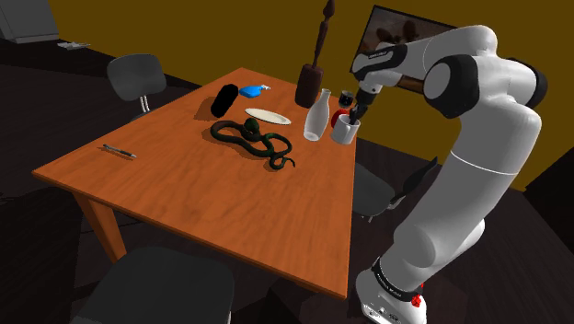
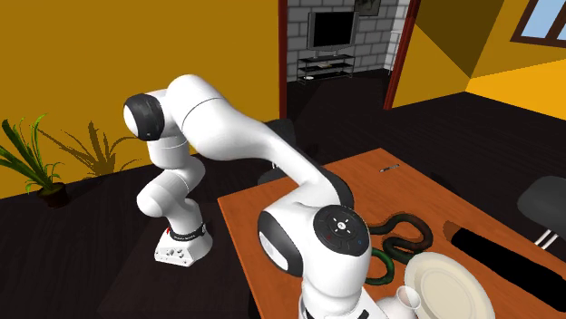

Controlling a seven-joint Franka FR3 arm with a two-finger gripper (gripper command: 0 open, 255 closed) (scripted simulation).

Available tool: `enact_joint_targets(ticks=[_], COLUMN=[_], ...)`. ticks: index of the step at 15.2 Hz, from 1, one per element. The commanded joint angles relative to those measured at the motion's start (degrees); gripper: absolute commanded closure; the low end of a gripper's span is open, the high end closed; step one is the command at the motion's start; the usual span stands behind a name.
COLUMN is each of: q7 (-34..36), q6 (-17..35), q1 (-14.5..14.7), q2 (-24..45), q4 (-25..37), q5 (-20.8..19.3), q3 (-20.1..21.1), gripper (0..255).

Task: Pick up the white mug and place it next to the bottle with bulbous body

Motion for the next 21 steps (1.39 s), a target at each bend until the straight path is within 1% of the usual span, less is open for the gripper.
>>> enact_joint_targets(ticks=[1,13,21], q7=[-0.21,-1.91,-1.91], q6=[1.48,9.88,9.88], q1=[-0.04,-0.54,-0.54], q2=[0.4,4.33,4.33], q4=[-1.07,-5.96,-5.96], q5=[0.26,2.64,2.63], q3=[0.06,0.73,0.74], gripper=[255,255,255])
